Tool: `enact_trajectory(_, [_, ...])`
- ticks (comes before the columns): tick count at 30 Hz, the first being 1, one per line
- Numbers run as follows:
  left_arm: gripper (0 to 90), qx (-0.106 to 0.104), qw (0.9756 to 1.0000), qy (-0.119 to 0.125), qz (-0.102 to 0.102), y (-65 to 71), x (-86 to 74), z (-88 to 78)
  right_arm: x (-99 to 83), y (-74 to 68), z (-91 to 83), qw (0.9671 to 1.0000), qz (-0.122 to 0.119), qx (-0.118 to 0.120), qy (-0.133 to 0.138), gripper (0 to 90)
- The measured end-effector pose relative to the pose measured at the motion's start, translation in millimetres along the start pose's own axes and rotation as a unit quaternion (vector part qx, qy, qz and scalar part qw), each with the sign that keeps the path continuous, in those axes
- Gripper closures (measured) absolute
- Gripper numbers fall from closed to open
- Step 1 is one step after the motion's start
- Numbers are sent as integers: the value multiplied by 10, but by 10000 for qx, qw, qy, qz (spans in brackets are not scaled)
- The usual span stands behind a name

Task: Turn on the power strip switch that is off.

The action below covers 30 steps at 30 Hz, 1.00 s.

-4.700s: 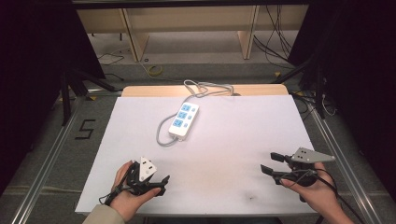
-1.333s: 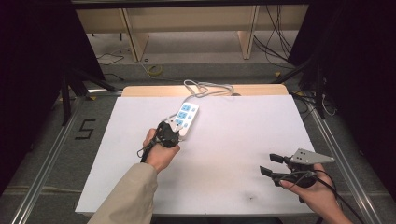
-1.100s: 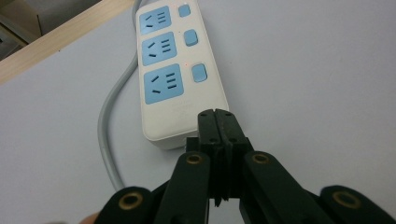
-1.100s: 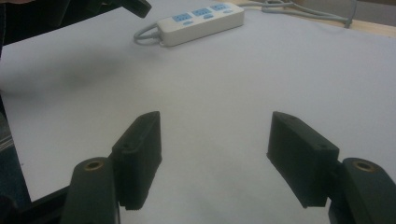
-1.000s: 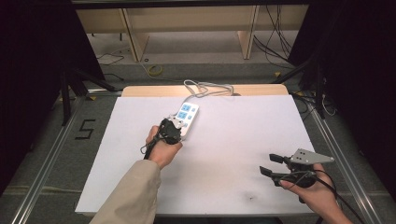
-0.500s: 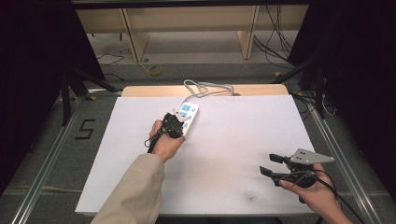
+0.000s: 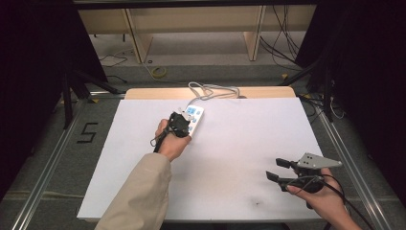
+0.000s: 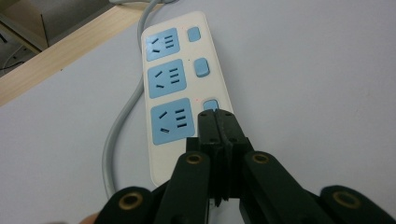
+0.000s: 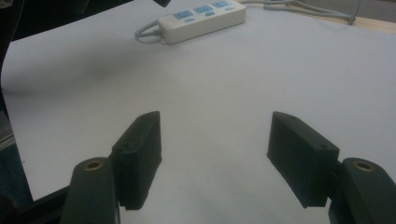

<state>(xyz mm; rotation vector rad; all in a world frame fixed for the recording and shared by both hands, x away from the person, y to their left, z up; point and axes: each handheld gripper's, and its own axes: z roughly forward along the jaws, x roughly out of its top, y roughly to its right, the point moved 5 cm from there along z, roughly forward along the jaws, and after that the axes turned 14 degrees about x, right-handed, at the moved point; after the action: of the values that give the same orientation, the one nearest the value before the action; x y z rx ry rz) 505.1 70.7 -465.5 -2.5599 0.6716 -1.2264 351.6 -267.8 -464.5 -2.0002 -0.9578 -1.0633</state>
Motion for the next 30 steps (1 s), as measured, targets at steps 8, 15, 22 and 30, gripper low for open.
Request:
enact_trajectory(8, [899, 12, 10000, -12, 68, 0, 64, 56, -1, -1, 3, 10000, 1, 11, 2, 353])
enact_trajectory(15, [899, 36, 10000, 26, 61, 6, 134, 127, -6, -2, 1, 10000, 7, 18, -12, 352])
enact_trajectory(22, [899, -26, 9999, 43, 106, 8, 176, 182, -10, 3, -1, 10000, 17, 18, -12, 352])
enact_trajectory(30, [899, -82, 9999, 17, 84, 32, 204, 244, -15, 1, -1, 10000, 19, 17, -31, 352])
